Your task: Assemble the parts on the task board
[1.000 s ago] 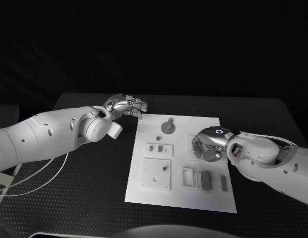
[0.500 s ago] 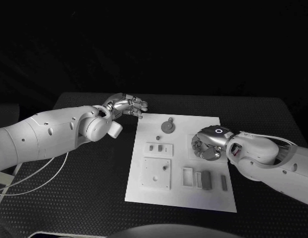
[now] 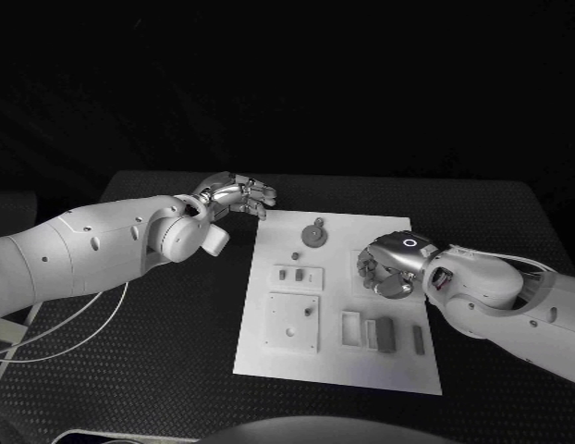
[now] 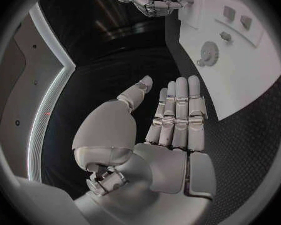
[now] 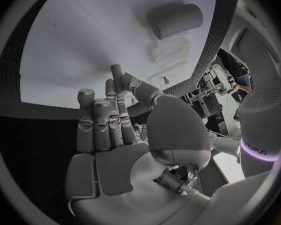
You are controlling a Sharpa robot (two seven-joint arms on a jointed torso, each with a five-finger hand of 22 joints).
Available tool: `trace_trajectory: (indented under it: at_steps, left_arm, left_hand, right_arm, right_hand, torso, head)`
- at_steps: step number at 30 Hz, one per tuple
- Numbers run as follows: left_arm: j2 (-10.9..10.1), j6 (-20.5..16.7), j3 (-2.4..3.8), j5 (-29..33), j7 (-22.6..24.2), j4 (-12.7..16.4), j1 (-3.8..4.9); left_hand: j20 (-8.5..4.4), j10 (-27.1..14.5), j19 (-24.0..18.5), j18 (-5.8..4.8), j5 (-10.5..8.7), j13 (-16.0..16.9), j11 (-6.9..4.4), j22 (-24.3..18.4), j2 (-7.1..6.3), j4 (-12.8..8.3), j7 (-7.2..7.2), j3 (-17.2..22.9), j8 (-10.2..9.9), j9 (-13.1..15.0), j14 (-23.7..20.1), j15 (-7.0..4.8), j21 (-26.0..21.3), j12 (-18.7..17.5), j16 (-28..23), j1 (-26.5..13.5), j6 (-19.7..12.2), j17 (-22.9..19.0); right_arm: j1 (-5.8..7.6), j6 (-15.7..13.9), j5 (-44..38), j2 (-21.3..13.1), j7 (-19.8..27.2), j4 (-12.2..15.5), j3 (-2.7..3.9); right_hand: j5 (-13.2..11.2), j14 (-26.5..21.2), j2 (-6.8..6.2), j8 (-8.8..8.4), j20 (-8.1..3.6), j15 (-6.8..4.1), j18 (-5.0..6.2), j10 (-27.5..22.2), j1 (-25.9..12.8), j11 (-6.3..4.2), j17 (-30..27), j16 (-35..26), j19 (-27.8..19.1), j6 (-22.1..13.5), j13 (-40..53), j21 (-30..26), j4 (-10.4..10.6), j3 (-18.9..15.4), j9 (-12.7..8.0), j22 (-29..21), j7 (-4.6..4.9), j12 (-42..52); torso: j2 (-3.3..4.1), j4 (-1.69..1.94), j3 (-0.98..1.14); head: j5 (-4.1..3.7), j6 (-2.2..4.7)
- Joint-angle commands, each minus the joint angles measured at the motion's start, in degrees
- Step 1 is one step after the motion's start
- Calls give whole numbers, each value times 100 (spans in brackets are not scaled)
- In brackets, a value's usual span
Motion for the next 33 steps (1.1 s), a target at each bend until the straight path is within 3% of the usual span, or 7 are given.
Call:
trace_trajectory:
  at_steps: [1, 4, 13, 25, 33]
  left_arm:
    - [11, 65, 4, 6, 80, -2, 5]
    - [13, 60, 4, 6, 82, -11, 5]
    - [17, 54, 4, 6, 84, -6, 5]
    - [25, 59, 4, 6, 89, 5, 5]
    - [36, 57, 4, 8, 86, 15, 6]
  left_hand:
    - [-3, 45, 49, 54, 15, -10, -12, -6, 28, 7, -8, -36, 25, -7, 51, 8, -22, -8, -24, -48, -18, 9]
    - [-3, 45, 50, 54, 15, -10, -12, -6, 28, 6, -8, -36, 26, -7, 51, 8, -23, -8, -26, -48, -18, 10]
    - [-3, 44, 50, 53, 15, -11, -12, -6, 29, 7, -7, -37, 27, -9, 52, 8, -25, -8, -29, -50, -19, 15]
    - [-3, 45, 51, 53, 15, -12, -12, -6, 31, 6, -7, -38, 28, -11, 54, 8, -27, -8, -34, -50, -20, 22]
    - [-3, 45, 52, 53, 15, -13, -12, -6, 31, 6, -7, -39, 29, -12, 55, 8, -29, -8, -37, -51, -20, 26]
  right_arm:
    - [-10, -161, -27, -29, 50, 91, 1]
    - [-9, -229, 5, -75, 66, 170, 22]
    - [-1, -394, 105, -184, 124, 538, 176]
    - [-17, -524, 484, 127, 347, 730, 176]
    - [-262, -583, 516, 506, 428, 761, 168]
  right_hand:
    - [14, 43, 36, 25, -34, -33, 335, 41, 5, -13, -1, 19, 71, 46, 149, 24, 114, 141, 64, 70, -10, 70]
    - [14, 49, 33, 28, -38, -36, 335, 45, 0, -16, -1, 19, 77, 49, 155, 26, 110, 147, 69, 70, -12, 72]
    - [14, 65, 18, 38, -48, -46, 335, 59, -7, -26, -2, 18, 95, 61, 172, 30, 101, 165, 87, 69, -19, 78]
    - [14, 69, 18, 39, -53, -51, 335, 60, -10, -29, -3, 14, 102, 61, 180, 29, 99, 176, 95, 67, -20, 78]
    - [14, 68, 24, 37, -56, -53, 335, 55, -13, -31, -4, 8, 106, 54, 184, 27, 98, 185, 100, 64, -18, 73]
  torso:
    - [1, 3, -2]
    - [-1, -1, -3]
    - [-1, -4, -1]
    - [-3, -11, -5]
    - [3, 0, -3]
  head:
    - [6, -7]
    - [11, -8]
    - [47, -25]
    - [146, -43]
    - [168, -56]
